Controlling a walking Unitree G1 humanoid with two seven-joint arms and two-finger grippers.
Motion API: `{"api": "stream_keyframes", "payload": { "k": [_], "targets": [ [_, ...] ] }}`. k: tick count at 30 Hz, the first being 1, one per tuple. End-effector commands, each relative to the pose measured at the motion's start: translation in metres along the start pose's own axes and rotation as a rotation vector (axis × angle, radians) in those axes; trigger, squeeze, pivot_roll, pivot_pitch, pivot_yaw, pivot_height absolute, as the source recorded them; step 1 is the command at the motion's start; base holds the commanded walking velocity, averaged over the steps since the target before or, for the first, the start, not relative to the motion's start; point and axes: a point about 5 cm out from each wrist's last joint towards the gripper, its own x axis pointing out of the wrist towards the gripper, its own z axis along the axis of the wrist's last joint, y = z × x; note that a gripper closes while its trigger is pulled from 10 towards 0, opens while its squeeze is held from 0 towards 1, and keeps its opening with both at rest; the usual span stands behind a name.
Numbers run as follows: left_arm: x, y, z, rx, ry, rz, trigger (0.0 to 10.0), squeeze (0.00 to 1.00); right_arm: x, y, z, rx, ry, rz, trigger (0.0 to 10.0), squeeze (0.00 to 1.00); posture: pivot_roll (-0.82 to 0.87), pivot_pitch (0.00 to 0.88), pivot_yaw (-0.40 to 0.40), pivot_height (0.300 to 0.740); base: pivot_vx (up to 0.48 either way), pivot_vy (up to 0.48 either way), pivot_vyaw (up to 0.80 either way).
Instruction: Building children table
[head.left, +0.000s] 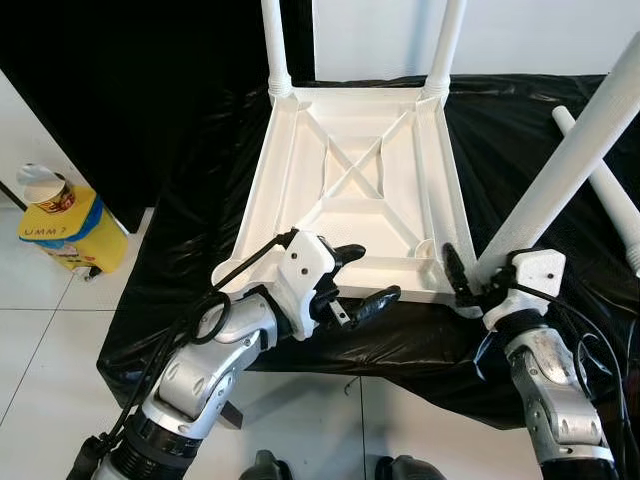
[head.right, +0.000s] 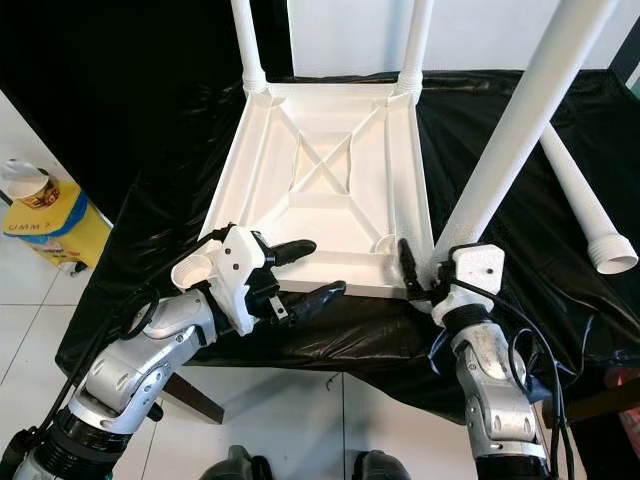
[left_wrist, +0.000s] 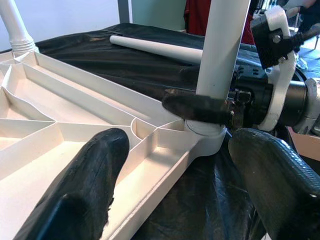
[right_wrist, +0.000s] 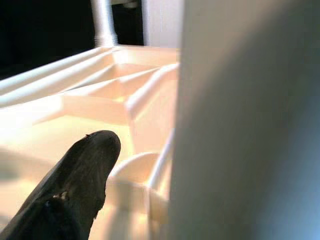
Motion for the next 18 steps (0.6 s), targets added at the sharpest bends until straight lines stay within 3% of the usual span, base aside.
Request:
{"api": "stream_keyframes", "payload": {
  "k": [1, 2, 4, 5, 6, 18],
  "targets": [
    [0.0, -0.003, 0.001, 0.0, -0.002, -0.053, 10.0, 0.0, 0.002, -0.003, -0.003, -0.007, 0.02, 0.039, 10.0, 0.0, 0.01, 0.088, 0.04, 0.74, 0.0, 0.0, 0.0],
    [0.0, -0.003, 0.001, 0.0, -0.002, -0.053, 10.0, 0.0, 0.002, -0.003, -0.003, -0.007, 0.02, 0.039, 10.0, 0.0, 0.01, 0.088, 0.04, 0.74, 0.0, 0.0, 0.0],
    [0.0, -0.002, 0.001, 0.0, -0.003, -0.05, 10.0, 0.0, 0.002, -0.005, -0.005, -0.013, 0.03, 0.057, 4.7, 0.0, 0.02, 0.087, 0.039, 0.74, 0.0, 0.0, 0.0],
    [0.0, -0.002, 0.001, 0.0, -0.003, -0.05, 10.0, 0.0, 0.002, -0.005, -0.005, -0.013, 0.03, 0.057, 4.7, 0.0, 0.02, 0.087, 0.039, 0.74, 0.0, 0.0, 0.0],
    [0.0, -0.002, 0.001, 0.0, -0.003, -0.048, 10.0, 0.0, 0.002, -0.006, -0.006, -0.009, 0.035, 0.061, 0.0, 0.0, 0.02, 0.088, 0.039, 0.74, 0.0, 0.0, 0.0],
    [-0.002, -0.001, 0.002, 0.002, -0.002, -0.041, 10.0, 0.0, -0.002, -0.013, -0.012, -0.003, 0.052, 0.079, 0.0, 0.0, 0.02, 0.09, 0.041, 0.74, 0.0, 0.0, 0.0]
  ]
}}
